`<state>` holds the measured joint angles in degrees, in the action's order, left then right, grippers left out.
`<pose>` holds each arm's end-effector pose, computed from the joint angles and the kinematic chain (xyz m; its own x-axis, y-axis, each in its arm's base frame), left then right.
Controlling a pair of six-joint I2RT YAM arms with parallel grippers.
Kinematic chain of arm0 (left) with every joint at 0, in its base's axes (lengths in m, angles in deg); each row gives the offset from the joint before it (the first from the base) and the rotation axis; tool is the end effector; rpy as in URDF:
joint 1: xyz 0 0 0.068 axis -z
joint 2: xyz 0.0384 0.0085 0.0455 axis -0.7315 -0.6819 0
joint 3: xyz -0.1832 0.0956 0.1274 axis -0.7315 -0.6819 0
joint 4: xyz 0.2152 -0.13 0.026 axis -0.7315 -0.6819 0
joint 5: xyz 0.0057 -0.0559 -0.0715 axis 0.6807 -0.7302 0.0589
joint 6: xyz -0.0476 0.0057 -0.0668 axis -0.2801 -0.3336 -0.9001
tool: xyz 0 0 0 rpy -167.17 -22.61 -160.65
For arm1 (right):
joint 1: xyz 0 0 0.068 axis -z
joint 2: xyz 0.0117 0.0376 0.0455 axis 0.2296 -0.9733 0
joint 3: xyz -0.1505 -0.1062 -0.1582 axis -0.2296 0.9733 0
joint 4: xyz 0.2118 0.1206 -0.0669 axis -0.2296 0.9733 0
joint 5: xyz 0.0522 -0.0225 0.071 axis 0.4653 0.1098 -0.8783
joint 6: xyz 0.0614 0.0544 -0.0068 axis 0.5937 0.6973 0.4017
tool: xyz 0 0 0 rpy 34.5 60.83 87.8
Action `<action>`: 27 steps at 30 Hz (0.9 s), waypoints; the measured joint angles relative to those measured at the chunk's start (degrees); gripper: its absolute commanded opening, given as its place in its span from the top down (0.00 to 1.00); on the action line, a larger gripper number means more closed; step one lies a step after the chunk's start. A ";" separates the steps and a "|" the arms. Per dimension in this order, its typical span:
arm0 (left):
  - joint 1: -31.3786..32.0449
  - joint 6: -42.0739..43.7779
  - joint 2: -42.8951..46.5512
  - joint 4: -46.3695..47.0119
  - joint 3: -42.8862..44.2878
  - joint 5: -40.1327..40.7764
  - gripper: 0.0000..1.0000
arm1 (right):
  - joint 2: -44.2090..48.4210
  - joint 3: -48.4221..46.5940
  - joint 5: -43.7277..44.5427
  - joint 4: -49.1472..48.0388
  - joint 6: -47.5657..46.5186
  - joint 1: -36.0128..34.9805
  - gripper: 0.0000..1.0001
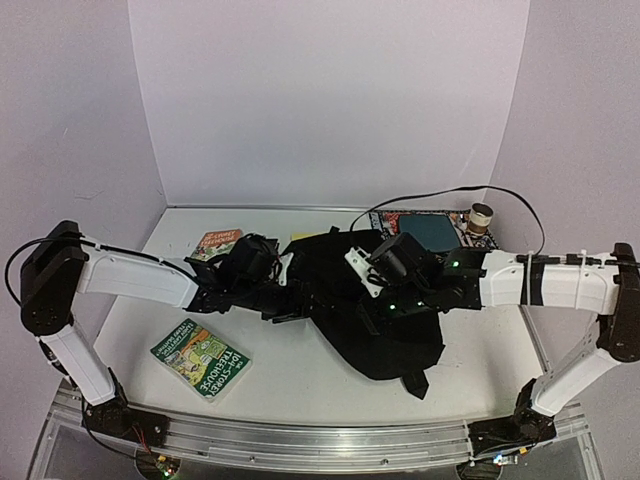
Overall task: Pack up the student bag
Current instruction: Pick up the student bag from the center of the board, then pass from the right arm to the left
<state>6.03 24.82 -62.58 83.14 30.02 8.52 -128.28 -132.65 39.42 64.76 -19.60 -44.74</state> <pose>0.2093 -0.3134 0.1531 -0.8905 0.0617 -0.4508 0.3928 0.6043 -0.6932 0.1995 0.3038 0.2202 -0.4673 -0.2820 -0.8379 -0.6968 0.7008 0.1528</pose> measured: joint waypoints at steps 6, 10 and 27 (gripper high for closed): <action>0.04 -0.14 1.30 1.68 -0.13 -0.70 0.32 | 0.96 0.95 -3.74 -0.99 -1.02 1.25 1.00; -0.68 -2.17 1.33 1.99 -0.13 1.12 0.30 | 2.52 2.55 -5.76 -1.66 -1.70 1.71 1.00; -2.54 -7.70 -5.34 2.39 9.86 0.20 0.88 | 9.42 6.51 -9.74 -3.92 -5.05 3.73 1.00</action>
<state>3.49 17.12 -67.92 85.53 39.88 8.72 -118.86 -126.14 29.68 60.84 -24.66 -41.01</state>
